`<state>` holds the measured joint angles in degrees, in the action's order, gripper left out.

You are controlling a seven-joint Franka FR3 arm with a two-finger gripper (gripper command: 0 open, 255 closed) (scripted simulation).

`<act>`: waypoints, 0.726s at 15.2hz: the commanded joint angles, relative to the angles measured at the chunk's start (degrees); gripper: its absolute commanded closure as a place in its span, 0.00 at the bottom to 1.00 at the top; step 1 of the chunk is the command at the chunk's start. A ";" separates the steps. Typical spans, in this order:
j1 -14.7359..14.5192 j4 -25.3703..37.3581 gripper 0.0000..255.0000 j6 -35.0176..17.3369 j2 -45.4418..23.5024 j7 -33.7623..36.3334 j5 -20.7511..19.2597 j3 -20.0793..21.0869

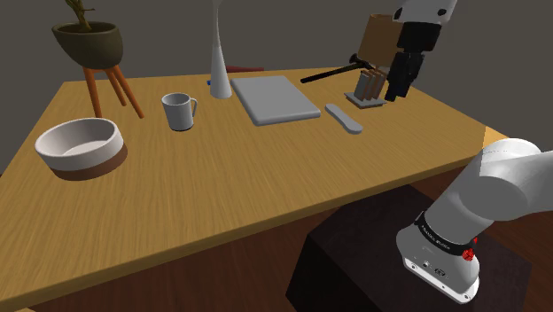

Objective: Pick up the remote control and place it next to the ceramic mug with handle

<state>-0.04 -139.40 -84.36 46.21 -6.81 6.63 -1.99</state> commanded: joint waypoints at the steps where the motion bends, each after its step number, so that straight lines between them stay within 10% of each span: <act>1: 0.00 0.00 0.00 0.00 0.00 0.00 0.00 0.00; 11: 3.91 -1.76 0.00 -19.48 -14.69 -0.13 -3.73 -2.33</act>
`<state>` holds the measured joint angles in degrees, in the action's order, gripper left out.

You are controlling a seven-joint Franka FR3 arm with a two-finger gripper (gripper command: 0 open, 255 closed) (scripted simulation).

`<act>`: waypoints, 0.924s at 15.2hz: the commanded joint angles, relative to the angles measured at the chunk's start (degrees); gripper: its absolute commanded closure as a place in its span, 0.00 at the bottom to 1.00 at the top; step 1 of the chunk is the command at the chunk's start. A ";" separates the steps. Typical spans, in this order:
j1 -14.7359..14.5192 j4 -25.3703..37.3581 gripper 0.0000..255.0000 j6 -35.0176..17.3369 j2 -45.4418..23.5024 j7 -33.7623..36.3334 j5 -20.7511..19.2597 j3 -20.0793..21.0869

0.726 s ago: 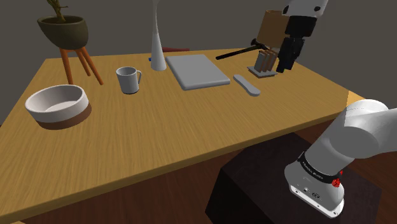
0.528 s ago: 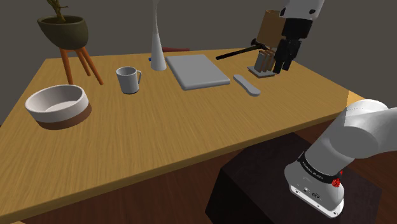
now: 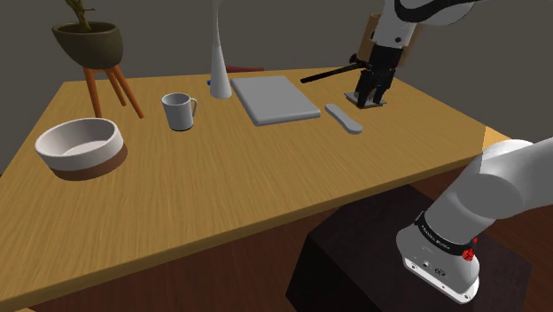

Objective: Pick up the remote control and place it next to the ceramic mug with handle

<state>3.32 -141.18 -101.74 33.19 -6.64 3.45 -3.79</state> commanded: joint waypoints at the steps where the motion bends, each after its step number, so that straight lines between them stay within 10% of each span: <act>1: 0.92 0.24 0.00 -3.93 -3.39 -0.26 -0.85 -0.80; 14: 5.07 9.21 0.00 -23.50 -27.62 0.43 -2.80 -4.88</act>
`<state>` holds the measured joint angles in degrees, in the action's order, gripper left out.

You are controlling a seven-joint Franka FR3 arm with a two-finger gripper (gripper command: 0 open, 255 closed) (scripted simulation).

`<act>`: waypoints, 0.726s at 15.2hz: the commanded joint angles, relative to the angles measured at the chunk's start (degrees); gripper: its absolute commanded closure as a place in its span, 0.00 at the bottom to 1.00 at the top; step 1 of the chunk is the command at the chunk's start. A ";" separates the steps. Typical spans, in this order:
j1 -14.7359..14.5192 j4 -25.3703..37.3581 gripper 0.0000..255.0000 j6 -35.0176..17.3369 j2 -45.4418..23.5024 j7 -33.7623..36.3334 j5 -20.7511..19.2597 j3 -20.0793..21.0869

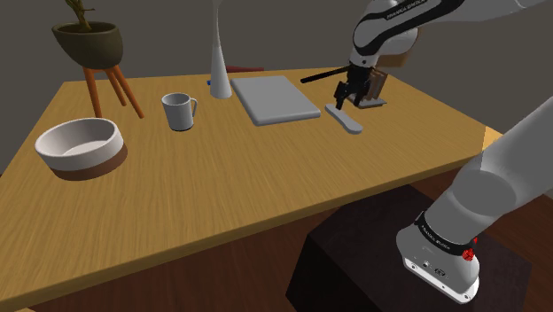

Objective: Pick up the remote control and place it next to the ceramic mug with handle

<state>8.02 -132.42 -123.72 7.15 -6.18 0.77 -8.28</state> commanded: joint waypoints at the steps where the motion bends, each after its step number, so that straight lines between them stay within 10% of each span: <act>1: 0.66 1.58 0.00 -2.64 -3.49 -0.01 -0.06 -0.72; 11: 0.88 0.13 0.00 -9.38 -8.56 -0.60 0.84 -0.99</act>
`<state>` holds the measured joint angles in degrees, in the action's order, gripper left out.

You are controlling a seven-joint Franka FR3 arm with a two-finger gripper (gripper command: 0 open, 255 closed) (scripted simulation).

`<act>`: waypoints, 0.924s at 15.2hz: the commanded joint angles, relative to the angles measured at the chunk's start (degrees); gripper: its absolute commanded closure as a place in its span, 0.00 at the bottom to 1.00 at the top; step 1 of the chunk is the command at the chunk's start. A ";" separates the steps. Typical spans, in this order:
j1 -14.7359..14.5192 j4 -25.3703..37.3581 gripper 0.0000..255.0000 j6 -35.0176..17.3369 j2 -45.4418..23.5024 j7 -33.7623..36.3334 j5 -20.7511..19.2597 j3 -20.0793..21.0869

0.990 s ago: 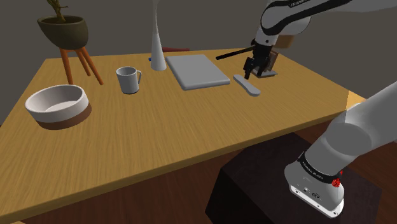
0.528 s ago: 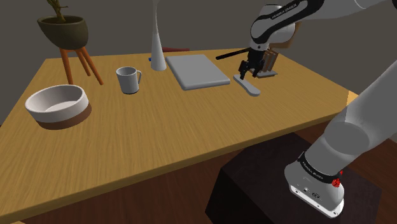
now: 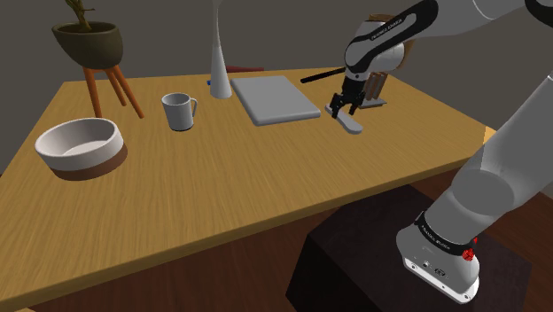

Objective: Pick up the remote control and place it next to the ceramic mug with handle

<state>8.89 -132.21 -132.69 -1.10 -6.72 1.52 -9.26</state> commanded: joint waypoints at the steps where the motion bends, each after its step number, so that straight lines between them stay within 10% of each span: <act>1: 0.00 -0.07 0.00 -0.41 -0.31 -0.06 0.08 0.00; 6: 0.00 -0.07 0.00 -0.41 -0.31 -0.06 0.08 0.00; 7: 0.00 -0.07 1.00 -0.41 -0.31 -0.06 0.08 0.00; 14: 0.00 -0.07 1.00 -0.41 -0.32 -0.06 0.08 0.00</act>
<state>8.90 -132.28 -133.10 -1.41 -6.77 1.61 -9.27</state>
